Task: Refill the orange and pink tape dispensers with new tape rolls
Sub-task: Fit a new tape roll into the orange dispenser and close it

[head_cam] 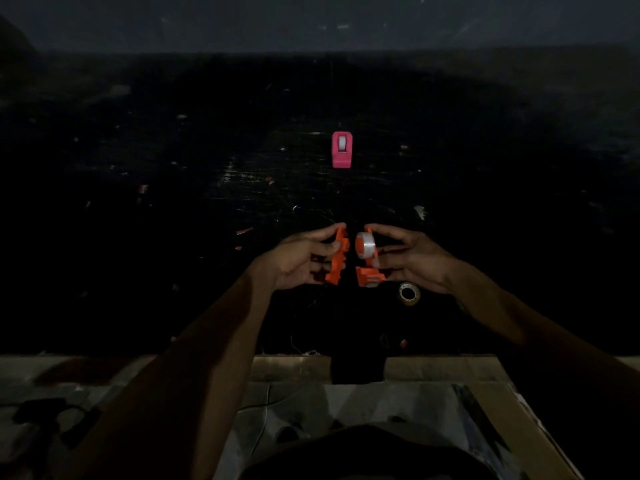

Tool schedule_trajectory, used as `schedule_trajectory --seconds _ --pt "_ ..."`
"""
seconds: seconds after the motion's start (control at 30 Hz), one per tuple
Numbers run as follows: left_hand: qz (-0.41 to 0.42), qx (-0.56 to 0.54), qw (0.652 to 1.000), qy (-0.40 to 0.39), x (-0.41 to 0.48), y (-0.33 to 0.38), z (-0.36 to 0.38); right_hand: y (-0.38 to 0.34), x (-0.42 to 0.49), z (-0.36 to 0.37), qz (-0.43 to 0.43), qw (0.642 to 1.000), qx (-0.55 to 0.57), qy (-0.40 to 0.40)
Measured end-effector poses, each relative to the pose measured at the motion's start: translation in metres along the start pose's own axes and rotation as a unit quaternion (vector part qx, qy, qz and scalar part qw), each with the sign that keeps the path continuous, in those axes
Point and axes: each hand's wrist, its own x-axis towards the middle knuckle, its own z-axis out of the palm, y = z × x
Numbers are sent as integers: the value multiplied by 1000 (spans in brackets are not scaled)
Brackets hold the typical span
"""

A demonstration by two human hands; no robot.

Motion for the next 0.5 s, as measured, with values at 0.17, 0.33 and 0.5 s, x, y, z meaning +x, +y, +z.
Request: schedule_trajectory --seconds 0.17,0.33,0.5 --pt "3 2 1000 1 -1 1 3 -1 0 3 -1 1000 3 -14" --pt "2 4 1000 0 0 0 5 -4 -2 6 -9 1000 6 -15" --pt "7 17 1000 21 0 3 11 -3 -2 6 -14 1000 -14 1"
